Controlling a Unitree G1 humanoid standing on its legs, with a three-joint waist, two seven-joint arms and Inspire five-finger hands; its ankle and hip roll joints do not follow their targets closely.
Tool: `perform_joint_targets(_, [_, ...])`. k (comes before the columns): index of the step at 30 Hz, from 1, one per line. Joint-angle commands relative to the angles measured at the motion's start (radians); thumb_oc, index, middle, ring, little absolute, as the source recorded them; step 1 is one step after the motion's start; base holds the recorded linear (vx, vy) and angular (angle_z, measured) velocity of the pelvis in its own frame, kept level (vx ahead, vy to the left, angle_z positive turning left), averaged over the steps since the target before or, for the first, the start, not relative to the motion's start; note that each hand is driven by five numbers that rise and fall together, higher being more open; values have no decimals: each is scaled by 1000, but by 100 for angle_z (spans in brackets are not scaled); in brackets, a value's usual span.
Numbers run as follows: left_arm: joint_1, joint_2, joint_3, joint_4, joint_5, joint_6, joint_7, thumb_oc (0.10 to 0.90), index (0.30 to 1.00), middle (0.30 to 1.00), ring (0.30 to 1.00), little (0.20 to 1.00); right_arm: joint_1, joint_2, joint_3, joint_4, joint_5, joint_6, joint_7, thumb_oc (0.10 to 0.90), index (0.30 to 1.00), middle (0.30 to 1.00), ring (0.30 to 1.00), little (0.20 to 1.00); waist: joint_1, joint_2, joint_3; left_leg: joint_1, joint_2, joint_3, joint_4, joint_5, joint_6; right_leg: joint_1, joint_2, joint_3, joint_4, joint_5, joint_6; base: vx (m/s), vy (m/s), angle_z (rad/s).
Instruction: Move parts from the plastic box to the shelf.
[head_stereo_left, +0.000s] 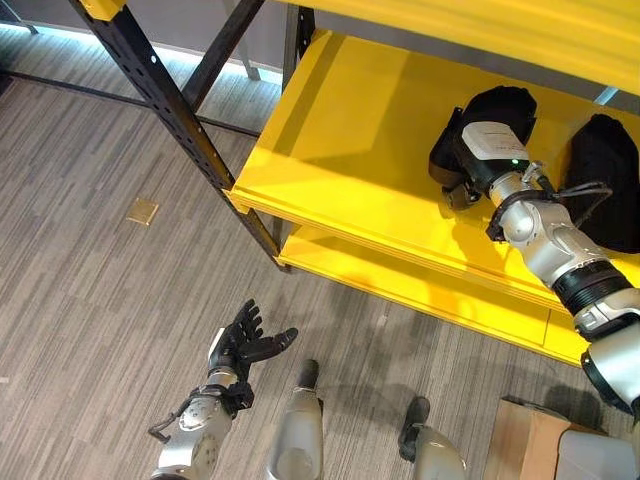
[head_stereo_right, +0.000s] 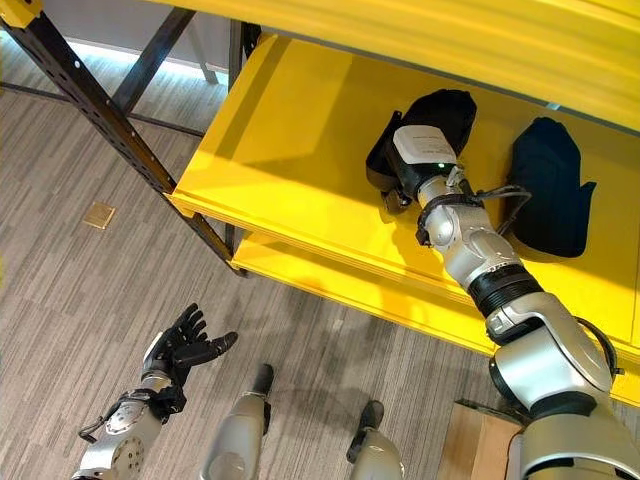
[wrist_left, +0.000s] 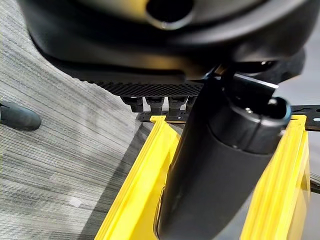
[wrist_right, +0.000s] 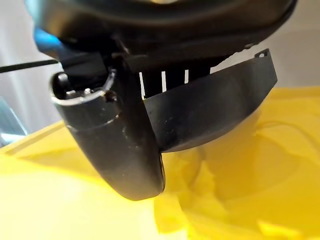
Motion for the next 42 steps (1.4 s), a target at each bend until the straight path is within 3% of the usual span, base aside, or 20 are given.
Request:
perform_joint_targets(1, [2,71,8,-92,-25,-84,-2,900,1000,1000,1000,1000,-142,4,19,-91,22,-63,-3,400,300,300,300,300,17,-29,-25,-75,48,-36,48,-4,-5,66,-85,22,6,-12,29,0,0,0])
perform_joint_targets(20, [2,73,15,-89,-17,-78,2,900,1000,1000,1000,1000,-84,22,28,-210,36,-84,30,400,300,300,300,300,16,-26,-14,-85,45,-34,62,-9,-4,55,-88,28,15,-14,26,-1,1,0])
perform_joint_targets(34, [-12,74,-1,-83,-14,-92,3,900,1000,1000,1000,1000,-81,39,-25,43,16,-36,-44,400,300,300,300,300,1,-11,-2,-85,52,-24,62,-5,-5,38,-88,39,24,-13,24,-1,0,0])
perform_joint_targets(42, [-15,68,7,-76,-7,-96,11,900,1000,1000,1000,1000,-23,40,-68,63,7,-27,-74,400,300,300,300,300,-14,-5,6,-84,56,-20,65,-6,-5,33,-85,44,30,-16,25,-1,-2,-1])
